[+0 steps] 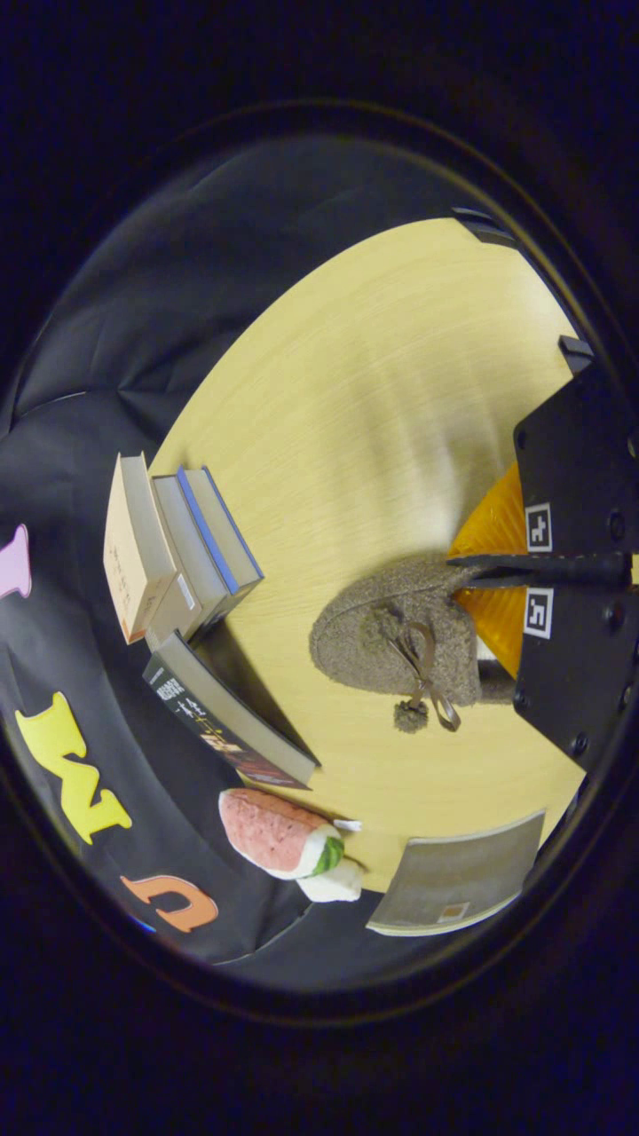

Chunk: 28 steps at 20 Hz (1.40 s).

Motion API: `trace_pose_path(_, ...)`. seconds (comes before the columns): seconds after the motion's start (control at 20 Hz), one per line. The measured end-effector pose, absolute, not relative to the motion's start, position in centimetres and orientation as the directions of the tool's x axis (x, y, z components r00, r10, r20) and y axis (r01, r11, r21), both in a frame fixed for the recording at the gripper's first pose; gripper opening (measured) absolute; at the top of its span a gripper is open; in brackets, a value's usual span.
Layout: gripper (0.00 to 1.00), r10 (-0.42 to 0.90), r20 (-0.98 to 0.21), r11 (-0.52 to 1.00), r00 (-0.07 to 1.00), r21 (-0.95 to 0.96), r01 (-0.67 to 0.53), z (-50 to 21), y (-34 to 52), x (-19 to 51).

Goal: Open the storage box then place both shoes into the box .Put the left shoe in first, then the right shoe, with the right side of both shoes facing outward in a uniform manner.

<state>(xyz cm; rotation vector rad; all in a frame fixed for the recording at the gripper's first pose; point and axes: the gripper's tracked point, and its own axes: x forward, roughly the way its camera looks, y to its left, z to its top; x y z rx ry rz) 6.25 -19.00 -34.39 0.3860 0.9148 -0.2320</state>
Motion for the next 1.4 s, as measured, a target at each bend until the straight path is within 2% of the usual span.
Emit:
trace_pose_path(0.5, 0.0, -0.033, -0.726, 0.883, 0.687, 0.301, 0.36, -23.3, -8.5, 3.8)
trace_pose_path(0.85, 0.0, 0.002, -0.662, 0.873, 0.749, 0.367, 0.322, -16.5, 4.5, 4.1)
trace_pose_path(1.15, 0.0, 0.063, -0.645, 0.894, 0.762, 0.376, 0.245, -15.3, 15.9, 6.2)
trace_pose_path(1.4, 0.0, 0.052, -0.677, 0.92, 0.734, 0.319, 0.229, -18.5, 21.4, 7.8)
